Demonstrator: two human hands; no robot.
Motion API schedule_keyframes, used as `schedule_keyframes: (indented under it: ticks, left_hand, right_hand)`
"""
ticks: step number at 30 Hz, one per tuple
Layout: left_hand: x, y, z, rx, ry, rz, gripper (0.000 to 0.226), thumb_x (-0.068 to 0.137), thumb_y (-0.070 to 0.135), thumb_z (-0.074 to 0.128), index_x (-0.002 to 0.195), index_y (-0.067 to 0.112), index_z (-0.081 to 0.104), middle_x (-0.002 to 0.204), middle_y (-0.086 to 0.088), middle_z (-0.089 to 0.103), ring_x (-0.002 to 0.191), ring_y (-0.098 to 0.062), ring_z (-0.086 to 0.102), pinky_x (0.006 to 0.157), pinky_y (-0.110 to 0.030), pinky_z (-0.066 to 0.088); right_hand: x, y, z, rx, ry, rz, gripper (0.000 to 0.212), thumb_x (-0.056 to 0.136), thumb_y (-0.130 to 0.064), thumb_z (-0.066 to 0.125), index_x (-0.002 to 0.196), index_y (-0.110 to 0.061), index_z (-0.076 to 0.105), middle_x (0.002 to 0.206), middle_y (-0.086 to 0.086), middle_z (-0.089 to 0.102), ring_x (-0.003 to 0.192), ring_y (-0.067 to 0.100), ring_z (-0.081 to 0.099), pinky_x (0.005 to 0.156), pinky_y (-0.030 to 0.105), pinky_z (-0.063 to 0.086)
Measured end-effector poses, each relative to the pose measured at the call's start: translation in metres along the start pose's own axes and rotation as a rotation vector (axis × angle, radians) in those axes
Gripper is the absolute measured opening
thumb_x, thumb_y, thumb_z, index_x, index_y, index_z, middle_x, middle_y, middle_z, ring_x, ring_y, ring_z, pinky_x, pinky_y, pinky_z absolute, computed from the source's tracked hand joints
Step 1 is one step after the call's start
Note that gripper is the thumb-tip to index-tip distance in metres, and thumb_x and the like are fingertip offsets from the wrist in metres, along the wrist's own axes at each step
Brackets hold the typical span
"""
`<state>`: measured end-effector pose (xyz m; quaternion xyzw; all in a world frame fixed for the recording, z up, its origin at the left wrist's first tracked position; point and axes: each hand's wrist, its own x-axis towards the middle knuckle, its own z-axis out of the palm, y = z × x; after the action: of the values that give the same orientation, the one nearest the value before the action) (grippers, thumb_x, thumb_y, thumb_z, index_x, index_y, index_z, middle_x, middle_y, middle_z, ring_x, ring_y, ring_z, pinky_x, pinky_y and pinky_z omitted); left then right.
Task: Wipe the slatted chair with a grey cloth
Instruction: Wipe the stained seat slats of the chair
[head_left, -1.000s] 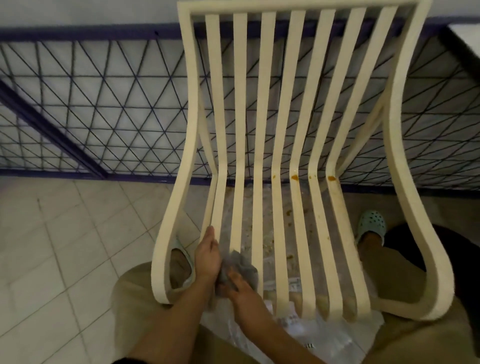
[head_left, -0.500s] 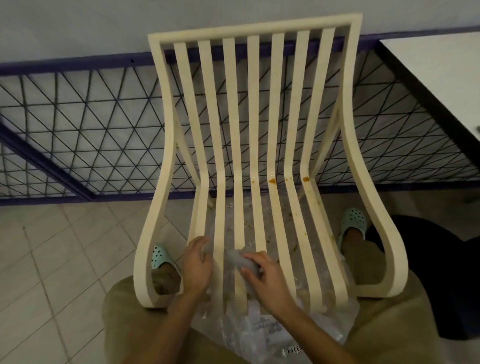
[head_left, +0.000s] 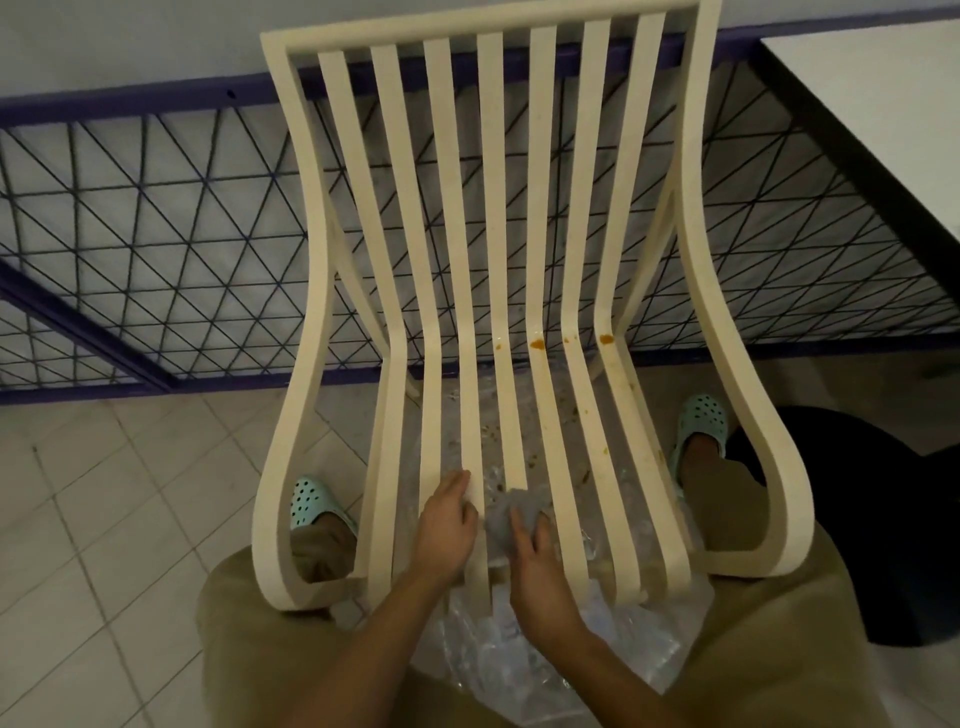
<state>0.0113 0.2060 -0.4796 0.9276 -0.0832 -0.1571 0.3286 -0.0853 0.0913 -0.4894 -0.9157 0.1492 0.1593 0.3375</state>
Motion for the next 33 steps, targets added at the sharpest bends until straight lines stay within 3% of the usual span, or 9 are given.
schedule_keyframes:
  ticks: [2,5,9,13,15,19,22,28,33]
  left_hand:
    - [0.007,-0.009,-0.002,0.124,-0.030,0.081,0.048,0.098,0.013,0.048,0.146,0.013,0.041,0.152,-0.004,0.040,0.139,-0.017,0.038,0.118,-0.034,0.028]
    - [0.017,-0.017,-0.008,0.315,-0.055,0.191,0.050,0.100,0.021,0.044,0.149,0.013,0.036,0.156,-0.004,0.032,0.143,-0.018,0.031,0.119,-0.036,0.024]
    - [0.040,-0.010,-0.015,0.446,-0.114,0.232,0.054,0.104,0.032,0.029,0.155,0.017,0.018,0.163,0.002,0.009,0.149,-0.014,0.011,0.122,-0.037,0.010]
    - [0.056,-0.012,-0.008,0.478,-0.139,0.247,0.056,0.105,0.040,0.018,0.156,0.021,0.007,0.164,0.006,-0.003,0.150,-0.012,0.002,0.122,-0.038,0.002]
    - [0.052,-0.017,-0.004,0.483,-0.102,0.261,0.056,0.104,0.041,0.014,0.156,0.022,0.006,0.164,0.007,-0.004,0.150,-0.010,0.007,0.122,-0.038,0.004]
    - [0.055,-0.023,0.001,0.471,-0.086,0.260,0.057,0.104,0.041,0.013,0.156,0.022,0.008,0.164,0.007,-0.002,0.148,-0.010,0.014,0.122,-0.041,0.010]
    - [0.057,-0.025,0.002,0.465,-0.064,0.262,0.057,0.104,0.042,0.016,0.156,0.021,0.010,0.164,0.006,0.000,0.148,-0.010,0.018,0.122,-0.042,0.011]
    - [0.055,-0.029,0.004,0.478,-0.052,0.272,0.057,0.105,0.041,0.020,0.156,0.019,0.013,0.164,0.004,0.001,0.144,-0.012,0.026,0.122,-0.040,0.010]
    - [0.057,-0.030,0.005,0.469,-0.044,0.272,0.056,0.104,0.041,0.021,0.155,0.019,0.018,0.164,0.002,0.005,0.141,-0.013,0.032,0.121,-0.039,0.009]
  right_hand:
    - [0.003,-0.006,0.001,0.075,0.038,0.034,0.075,0.103,-0.018,0.042,0.153,-0.030,-0.014,0.163,0.011,0.005,0.143,0.028,0.031,0.110,0.034,0.039]
    - [0.007,-0.023,-0.010,0.523,0.132,0.157,0.074,0.102,-0.038,0.045,0.157,-0.022,-0.002,0.162,0.005,0.017,0.145,0.024,0.030,0.113,0.031,0.030]
    - [0.026,-0.039,-0.026,0.915,0.203,0.332,0.061,0.103,-0.042,0.038,0.155,-0.016,0.018,0.161,0.003,0.023,0.147,0.019,0.024,0.111,0.021,0.017]
    - [0.062,-0.036,-0.038,1.211,0.184,0.558,0.051,0.105,-0.039,0.034,0.147,-0.010,0.040,0.151,0.006,0.042,0.141,0.023,0.035,0.114,0.029,0.024]
    - [0.076,-0.031,-0.040,1.163,0.173,0.592,0.044,0.106,-0.031,0.037,0.141,-0.007,0.048,0.136,0.008,0.052,0.127,0.022,0.046,0.106,0.030,0.034]
    - [0.095,-0.022,-0.017,0.843,0.228,0.477,0.028,0.099,-0.026,0.053,0.108,0.000,0.059,0.092,0.017,0.061,0.089,0.026,0.058,0.067,0.030,0.043]
    - [0.098,-0.023,-0.010,0.815,0.308,0.415,0.024,0.097,-0.028,0.059,0.100,-0.004,0.060,0.089,0.018,0.062,0.080,0.023,0.061,0.072,0.034,0.050]
    - [0.116,-0.023,-0.014,0.722,0.307,0.328,0.025,0.095,-0.035,0.061,0.102,-0.010,0.059,0.093,0.008,0.065,0.088,0.023,0.064,0.080,0.038,0.054]
    - [0.139,-0.026,-0.024,0.594,0.307,0.299,0.023,0.097,-0.033,0.058,0.094,-0.011,0.053,0.076,-0.006,0.051,0.070,0.009,0.052,0.057,0.011,0.039]
